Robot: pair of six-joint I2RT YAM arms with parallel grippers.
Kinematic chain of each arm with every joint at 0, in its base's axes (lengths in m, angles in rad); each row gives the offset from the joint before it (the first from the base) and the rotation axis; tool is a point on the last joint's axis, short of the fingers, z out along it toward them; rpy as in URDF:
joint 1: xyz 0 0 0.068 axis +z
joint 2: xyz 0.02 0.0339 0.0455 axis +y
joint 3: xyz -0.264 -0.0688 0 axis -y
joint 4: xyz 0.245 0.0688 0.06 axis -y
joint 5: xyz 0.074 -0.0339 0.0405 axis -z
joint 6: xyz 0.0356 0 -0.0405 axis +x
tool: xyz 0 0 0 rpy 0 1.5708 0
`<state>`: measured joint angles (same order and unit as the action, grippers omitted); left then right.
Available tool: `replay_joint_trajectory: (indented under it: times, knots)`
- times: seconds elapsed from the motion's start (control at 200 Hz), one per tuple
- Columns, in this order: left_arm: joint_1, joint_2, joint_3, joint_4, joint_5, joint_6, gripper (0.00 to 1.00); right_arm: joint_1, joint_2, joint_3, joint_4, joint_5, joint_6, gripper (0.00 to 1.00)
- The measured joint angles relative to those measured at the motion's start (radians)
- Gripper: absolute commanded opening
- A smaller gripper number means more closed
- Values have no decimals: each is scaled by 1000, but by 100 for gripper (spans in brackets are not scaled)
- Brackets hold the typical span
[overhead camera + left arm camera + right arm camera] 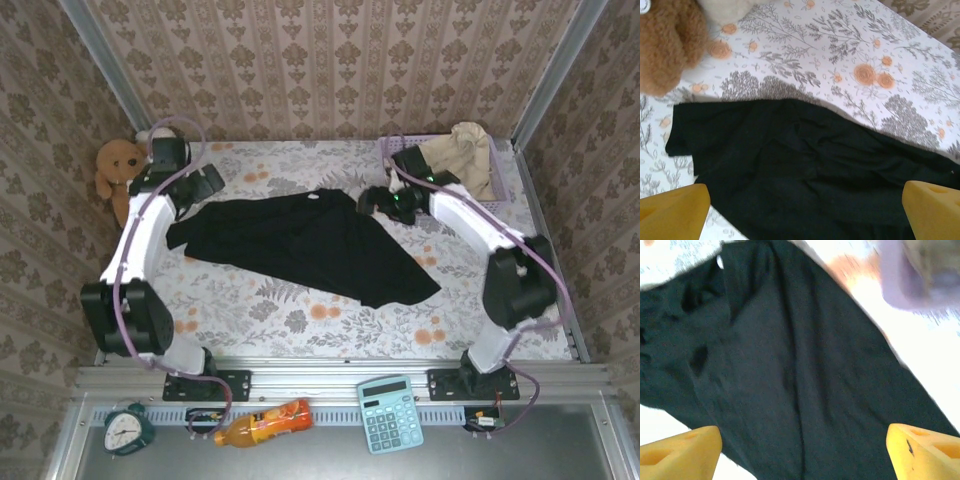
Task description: Fold and stack the mixed laundry pile
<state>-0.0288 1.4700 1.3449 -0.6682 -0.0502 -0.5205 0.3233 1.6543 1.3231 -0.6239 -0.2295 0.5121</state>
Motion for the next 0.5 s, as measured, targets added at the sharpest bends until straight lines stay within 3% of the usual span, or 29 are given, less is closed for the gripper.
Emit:
replay_joint_trajectory:
  times: [0.1,0.19,0.325,0.5]
  knots:
    - [-18,-105,-141,23,20,-14,100,29,-165,-201,-19,24,16,85]
    - [-51,-130,-248,34,36,-41,100,127,-222,-325,-46,53,38,85]
    - [-107,-76,-320,40,58,-77,100,298,-198,-385,-58,81,52,84]
    - [-176,20,-300,56,71,-113,100,364,-100,-379,-23,118,68,76]
